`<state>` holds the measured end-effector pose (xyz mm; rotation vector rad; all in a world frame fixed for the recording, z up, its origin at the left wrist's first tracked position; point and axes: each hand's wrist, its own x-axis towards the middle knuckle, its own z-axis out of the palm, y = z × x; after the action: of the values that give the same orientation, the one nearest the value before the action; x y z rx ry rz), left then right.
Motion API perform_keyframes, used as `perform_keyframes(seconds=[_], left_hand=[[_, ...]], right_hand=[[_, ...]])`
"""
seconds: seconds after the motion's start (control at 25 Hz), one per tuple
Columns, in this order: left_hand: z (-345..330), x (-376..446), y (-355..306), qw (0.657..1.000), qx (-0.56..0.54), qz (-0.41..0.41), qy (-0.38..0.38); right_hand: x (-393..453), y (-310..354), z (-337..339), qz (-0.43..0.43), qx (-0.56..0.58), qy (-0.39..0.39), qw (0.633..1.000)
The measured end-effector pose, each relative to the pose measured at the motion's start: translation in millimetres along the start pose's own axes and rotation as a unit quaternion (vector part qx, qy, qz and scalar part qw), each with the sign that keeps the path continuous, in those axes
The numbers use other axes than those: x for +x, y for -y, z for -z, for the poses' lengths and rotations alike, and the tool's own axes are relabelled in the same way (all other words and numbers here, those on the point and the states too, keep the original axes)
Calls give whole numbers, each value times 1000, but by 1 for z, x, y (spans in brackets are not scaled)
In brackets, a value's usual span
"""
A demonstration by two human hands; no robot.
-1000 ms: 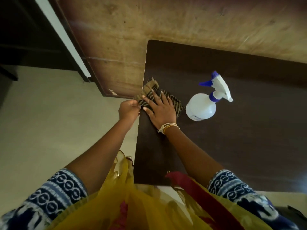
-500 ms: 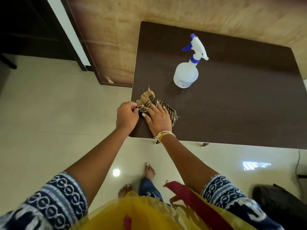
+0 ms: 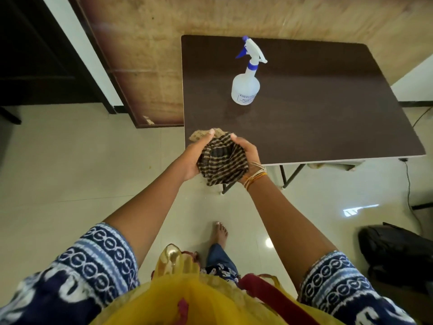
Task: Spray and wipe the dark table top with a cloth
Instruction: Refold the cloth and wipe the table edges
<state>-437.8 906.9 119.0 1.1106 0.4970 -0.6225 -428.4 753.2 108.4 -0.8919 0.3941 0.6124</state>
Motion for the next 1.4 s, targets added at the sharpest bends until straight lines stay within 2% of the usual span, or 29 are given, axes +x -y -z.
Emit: perform_keyframes(seconds=[0.08,0.24,0.36,0.52,0.6,0.76,0.88,1.0,1.12,1.24,1.32,1.4], left_hand=[[-13,-7,2,1000,-3,15,19],[-28,1,12,998,18,-37,-56],[-43,12,13,988,96,-78,-97],[-71,29,13,980,126,-107,-111],[-87,40,13,984,107,-98,-107],[-134,65,9,996,29,-13,-86],[-175,80,8,998,-18,50,-25],[-208,98,4,996,0,84,5],[-235,115,4,997,-10,54,-54],[-260,127,7,988,-70,-26,-139],[-270,134,11,985,-91,-33,-142],[-273,140,10,981,-103,-44,-159]], right_hand=[[-11,-3,3,-17,-18,-18,1000],[-26,11,10,-33,-52,-95,994],[-31,26,22,-33,-127,-150,980],[-29,55,43,52,-241,-185,951],[-26,68,61,73,-231,-203,949],[-29,95,104,61,-113,-158,979],[-29,123,125,63,-59,-79,993],[-25,157,147,54,-113,-39,991],[-14,184,165,76,-211,-71,972],[-3,200,184,163,-317,-148,922],[4,208,192,181,-388,-184,885],[10,215,192,163,-442,-204,858]])
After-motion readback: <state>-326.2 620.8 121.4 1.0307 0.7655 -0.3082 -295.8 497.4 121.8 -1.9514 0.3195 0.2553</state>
